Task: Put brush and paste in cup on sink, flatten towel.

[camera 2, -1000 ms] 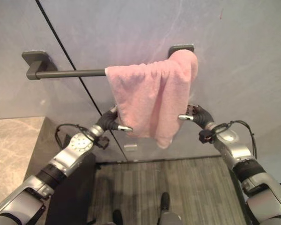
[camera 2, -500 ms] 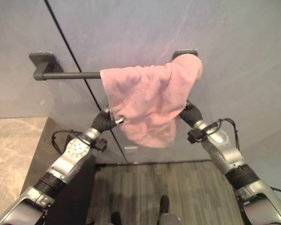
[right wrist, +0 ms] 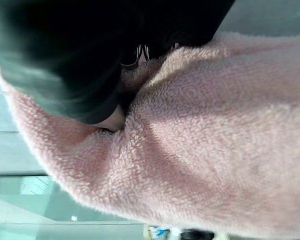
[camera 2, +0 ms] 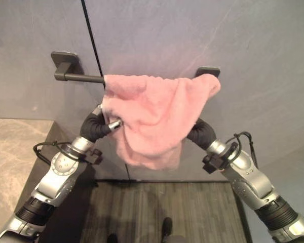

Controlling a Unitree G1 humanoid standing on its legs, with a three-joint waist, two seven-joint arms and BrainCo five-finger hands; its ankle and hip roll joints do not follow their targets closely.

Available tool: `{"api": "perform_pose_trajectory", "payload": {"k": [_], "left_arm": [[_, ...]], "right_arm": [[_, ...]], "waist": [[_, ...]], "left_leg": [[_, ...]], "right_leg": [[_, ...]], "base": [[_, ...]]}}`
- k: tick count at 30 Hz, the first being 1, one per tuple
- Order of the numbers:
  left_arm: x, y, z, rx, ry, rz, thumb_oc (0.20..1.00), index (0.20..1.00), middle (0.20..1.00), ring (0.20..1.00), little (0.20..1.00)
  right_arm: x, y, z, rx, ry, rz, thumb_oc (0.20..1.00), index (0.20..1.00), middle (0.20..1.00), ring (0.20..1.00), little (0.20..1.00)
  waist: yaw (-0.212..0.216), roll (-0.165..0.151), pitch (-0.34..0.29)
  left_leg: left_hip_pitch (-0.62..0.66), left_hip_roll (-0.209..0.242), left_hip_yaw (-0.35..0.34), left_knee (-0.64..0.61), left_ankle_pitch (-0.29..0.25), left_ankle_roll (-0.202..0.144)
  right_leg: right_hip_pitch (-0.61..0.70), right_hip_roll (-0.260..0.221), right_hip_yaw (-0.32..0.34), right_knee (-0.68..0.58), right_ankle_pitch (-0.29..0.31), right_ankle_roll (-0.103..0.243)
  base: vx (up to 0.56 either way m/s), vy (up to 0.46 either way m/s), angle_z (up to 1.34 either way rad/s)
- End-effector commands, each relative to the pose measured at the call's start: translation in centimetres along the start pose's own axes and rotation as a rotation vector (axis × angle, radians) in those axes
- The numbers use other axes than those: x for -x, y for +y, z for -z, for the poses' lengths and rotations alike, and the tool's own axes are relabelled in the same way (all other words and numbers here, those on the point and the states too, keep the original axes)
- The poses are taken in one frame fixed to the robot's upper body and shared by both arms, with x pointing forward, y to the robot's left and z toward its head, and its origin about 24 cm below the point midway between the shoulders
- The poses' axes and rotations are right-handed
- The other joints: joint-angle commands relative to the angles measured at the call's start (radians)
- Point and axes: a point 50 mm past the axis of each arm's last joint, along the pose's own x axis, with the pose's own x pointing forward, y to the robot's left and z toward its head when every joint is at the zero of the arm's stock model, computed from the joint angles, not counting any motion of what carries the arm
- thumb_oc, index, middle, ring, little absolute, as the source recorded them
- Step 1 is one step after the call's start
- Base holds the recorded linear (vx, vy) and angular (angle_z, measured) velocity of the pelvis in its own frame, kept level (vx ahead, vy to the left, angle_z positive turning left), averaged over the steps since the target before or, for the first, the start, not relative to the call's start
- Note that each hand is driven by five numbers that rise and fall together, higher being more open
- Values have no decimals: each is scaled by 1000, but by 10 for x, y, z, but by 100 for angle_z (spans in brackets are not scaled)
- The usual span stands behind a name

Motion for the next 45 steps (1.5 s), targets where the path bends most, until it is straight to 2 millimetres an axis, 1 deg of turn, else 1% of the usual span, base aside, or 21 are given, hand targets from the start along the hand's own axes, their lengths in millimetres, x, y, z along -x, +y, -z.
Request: {"api": "perform_pose_trajectory", "payload": {"k": [1, 6, 11, 19, 20, 23, 24, 25, 26, 27, 28, 29, 32, 33, 35, 36, 38, 40, 43, 44, 45], "left_arm": [[-10, 15, -30, -67, -162, -60, 200, 200, 200, 200, 200], [-6, 24, -31, -90, -173, -140, 200, 200, 200, 200, 200], [-1, 34, -25, -81, -149, -212, 200, 200, 200, 200, 200], [5, 37, -13, -73, -84, -232, 200, 200, 200, 200, 200], [8, 38, -6, -73, -51, -242, 200, 200, 200, 200, 200], [11, 38, -1, -68, -23, -243, 200, 200, 200, 200, 200], [15, 37, 8, -60, 20, -242, 200, 200, 200, 200, 200], [18, 36, 14, -57, 48, -241, 200, 200, 200, 200, 200], [21, 36, 21, -66, 81, -240, 200, 200, 200, 200, 200], [24, 36, 28, -82, 120, -248, 526, 526, 526, 526, 526], [28, 36, 35, -86, 156, -249, 727, 727, 727, 727, 727], [32, 37, 40, -109, 191, -249, 1000, 1000, 1000, 1000, 1000], [46, 39, 51, -302, 296, -226, 1000, 1000, 1000, 1000, 1000], [49, 39, 51, -314, 304, -211, 1000, 1000, 1000, 1000, 1000], [61, 42, 54, -316, 350, -213, 1000, 1000, 1000, 1000, 1000], [66, 45, 54, -323, 363, -220, 1000, 1000, 1000, 1000, 1000], [76, 49, 57, -323, 393, -256, 1000, 1000, 1000, 1000, 1000], [84, 55, 55, -356, 410, -288, 1000, 1000, 1000, 1000, 1000], [97, 69, 46, -420, 410, -374, 1000, 1000, 1000, 1000, 1000], [100, 72, 40, -459, 396, -392, 1000, 1000, 1000, 1000, 1000], [100, 72, 40, -459, 397, -392, 1000, 1000, 1000, 1000, 1000]], "right_arm": [[-36, 20, -29, -18, -178, -126, 200, 200, 200, 200, 200], [-56, 31, -30, -78, -234, -146, 200, 200, 200, 200, 200], [-65, 37, -27, -95, -250, -146, 200, 200, 200, 200, 200], [-64, 37, -20, -111, -237, -130, 200, 200, 200, 200, 200], [-62, 36, -17, -102, -225, -118, 200, 200, 200, 200, 200], [-59, 34, -13, -95, -214, -100, 200, 200, 200, 200, 200], [-55, 31, -6, -92, -195, -69, 200, 200, 200, 200, 200], [-53, 30, -2, -93, -185, -53, 313, 313, 313, 313, 313], [-50, 28, 3, -86, -166, -37, 589, 589, 589, 589, 589], [-47, 26, 9, -71, -141, -17, 1000, 1000, 1000, 1000, 1000], [-44, 23, 13, -46, -118, 6, 1000, 1000, 1000, 1000, 1000], [-39, 19, 15, -10, -93, 21, 1000, 1000, 1000, 1000, 1000], [-18, 0, 33, 76, 4, 157, 1000, 1000, 1000, 1000, 1000], [-10, -7, 37, 111, 39, 199, 1000, 1000, 1000, 1000, 1000], [7, -18, 43, 165, 99, 274, 1000, 1000, 1000, 1000, 1000], [15, -22, 46, 154, 114, 304, 1000, 1000, 1000, 1000, 1000], [28, -21, 53, 29, 98, 345, 1000, 1000, 1000, 1000, 1000], [37, -21, 51, 29, 88, 373, 1000, 1000, 1000, 1000, 1000], [56, -35, 33, 174, 65, 485, 1000, 1000, 1000, 1000, 1000], [60, -38, 23, 232, 41, 521, 1000, 1000, 1000, 1000, 1000], [61, -38, 24, 232, 42, 522, 1000, 1000, 1000, 1000, 1000]], "waist": [[26, -10, -12], [41, -14, -5], [51, -15, 5], [52, -16, 8], [50, -15, 9], [50, -13, 7], [47, -10, 6], [46, -9, 4], [44, -8, 2], [43, -7, 0], [40, -6, -2], [38, -5, -5], [35, -1, -14], [34, 0, -16], [28, 2, -29], [28, 4, -34], [25, 7, -45], [22, 10, -53], [17, 16, -65], [15, 18, -66], [16, 18, -67]], "left_leg": [[-38, 20, -32, 1, 56, -27], [-43, 17, -33, 1, 56, -25], [-52, 17, -32, 1, 59, -24], [-50, 18, -30, 1, 59, -23], [-46, 19, -27, 1, 58, -22], [-43, 19, -25, 1, 57, -20], [-38, 21, -23, 1, 56, -20], [-36, 21, -21, 1, 55, -19], [-33, 22, -19, 1, 54, -19], [-29, 22, -17, 1, 54, -19], [-27, 22, -17, 1, 53, -18], [-23, 23, -15, 1, 52, -19], [-13, 26, -15, 1, 48, -17], [-9, 27, -15, 1, 46, -15], [2, 29, -11, 1, 42, -12], [7, 29, -11, 1, 40, -12], [15, 29, -11, 1, 37, -11], [21, 29, -12, 1, 34, -10], [33, 29, -8, 1, 30, -8], [36, 30, -6, 1, 28, -8], [36, 30, -6, 1, 28, -8]], "right_leg": [[96, -74, 45, -2, -47, 106], [90, -80, 46, -2, -44, 106], [83, -82, 46, -2, -42, 104], [85, -82, 47, -2, -43, 104], [87, -82, 48, -2, -43, 104], [88, -83, 50, -2, -44, 105], [90, -84, 51, -2, -45, 106], [92, -84, 53, -2, -44, 106], [94, -84, 53, -2, -45, 106], [96, -82, 54, -2, -45, 105], [97, -81, 56, -2, -45, 105], [99, -81, 58, -2, -46, 105], [110, -78, 55, -2, -50, 104], [114, -78, 54, -2, -51, 105], [121, -78, 58, -2, -52, 105], [125, -77, 58, -2, -55, 105], [133, -77, 61, -2, -60, 104], [138, -76, 61, -2, -64, 103], [145, -77, 64, -2, -68, 103], [146, -77, 65, -2, -70, 103], [147, -77, 65, -2, -70, 103]], "base": [[-9, 34, -2], [0, 0, 0], [0, 0, 0], [0, 0, 0], [0, 0, 0], [0, 0, 0], [0, 0, 0], [0, 0, 0], [0, 0, 0], [0, 0, 0], [0, 0, 0], [0, 0, 0], [0, 0, 0], [0, 0, 0], [0, 0, 0], [15, 4, -3], [7, 5, -4], [0, 0, 0], [0, 0, 0], [0, 7, -5], [-2, 11, -12]]}}
